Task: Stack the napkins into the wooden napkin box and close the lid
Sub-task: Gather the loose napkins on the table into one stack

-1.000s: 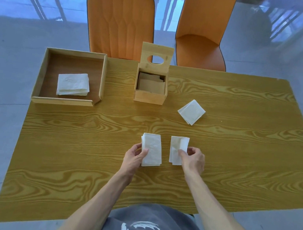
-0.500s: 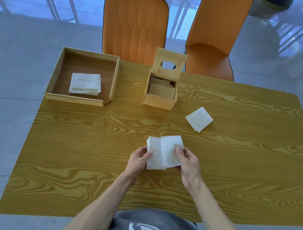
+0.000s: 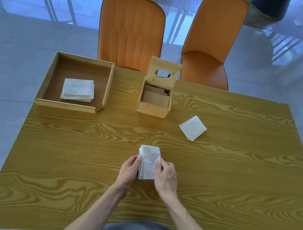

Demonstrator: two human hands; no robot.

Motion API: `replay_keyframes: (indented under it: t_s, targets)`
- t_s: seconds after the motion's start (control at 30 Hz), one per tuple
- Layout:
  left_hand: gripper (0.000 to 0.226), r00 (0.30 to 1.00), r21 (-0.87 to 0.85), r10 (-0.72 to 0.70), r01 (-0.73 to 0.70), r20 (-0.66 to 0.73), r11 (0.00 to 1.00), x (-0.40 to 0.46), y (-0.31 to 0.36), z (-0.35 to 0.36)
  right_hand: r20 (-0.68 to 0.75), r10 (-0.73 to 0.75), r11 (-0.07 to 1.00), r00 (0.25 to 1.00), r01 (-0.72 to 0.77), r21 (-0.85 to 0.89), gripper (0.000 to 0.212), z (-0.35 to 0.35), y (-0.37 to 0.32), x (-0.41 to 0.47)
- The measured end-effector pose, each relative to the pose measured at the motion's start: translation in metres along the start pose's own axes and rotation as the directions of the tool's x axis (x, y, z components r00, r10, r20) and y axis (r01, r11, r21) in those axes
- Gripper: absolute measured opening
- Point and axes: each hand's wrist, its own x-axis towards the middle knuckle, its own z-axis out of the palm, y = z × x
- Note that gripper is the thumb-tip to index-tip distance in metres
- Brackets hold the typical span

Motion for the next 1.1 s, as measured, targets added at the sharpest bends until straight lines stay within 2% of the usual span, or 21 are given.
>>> replay_keyframes:
  t_s: [0.1,0.2,0.37,0.53,0.67,0.93,1.0,1.1]
  targets:
    - [0.037,1.0,-0.006,0.0,0.0,-0.003,1.0,-0.002,0.002,0.001,-0.048,0.01,1.0,0.999,-0.011,-0.025,0.036,-0.001,-0.001,0.005]
    - [0.036,1.0,-0.004,0.009,-0.009,-0.018,1.0,-0.001,0.001,0.002,-0.142,0.01,0.988,0.99,-0.032,-0.153,0.053,-0.011,0.002,0.027]
    - [0.029,0.999,-0.027,0.005,-0.006,-0.047,1.0,-0.001,0.002,0.003,-0.064,-0.025,0.944,0.998,0.002,-0.331,0.069,-0.046,0.001,0.08]
    - [0.025,0.998,-0.03,-0.016,0.014,-0.056,0.999,-0.002,0.004,0.002,0.032,-0.005,0.922,0.999,0.017,-0.387,0.076,-0.06,-0.006,0.113]
    - [0.026,0.998,-0.025,-0.021,0.019,-0.055,1.0,-0.003,0.004,0.002,0.069,-0.002,0.917,0.998,0.03,-0.397,0.073,-0.056,0.0,0.111]
    - [0.029,0.998,-0.003,-0.015,0.015,-0.054,1.0,-0.001,0.003,0.004,-0.144,-0.162,0.934,0.976,0.104,-0.342,0.039,-0.043,0.028,0.06]
    - [0.029,0.998,-0.007,-0.007,0.007,-0.055,1.0,-0.001,0.005,0.004,-0.165,-0.158,0.952,0.973,0.107,-0.286,0.034,-0.043,0.032,0.05]
    - [0.03,0.999,-0.009,-0.005,0.004,-0.043,1.0,-0.004,0.005,0.003,-0.22,-0.095,0.974,0.971,0.045,-0.223,0.039,-0.042,0.043,0.036]
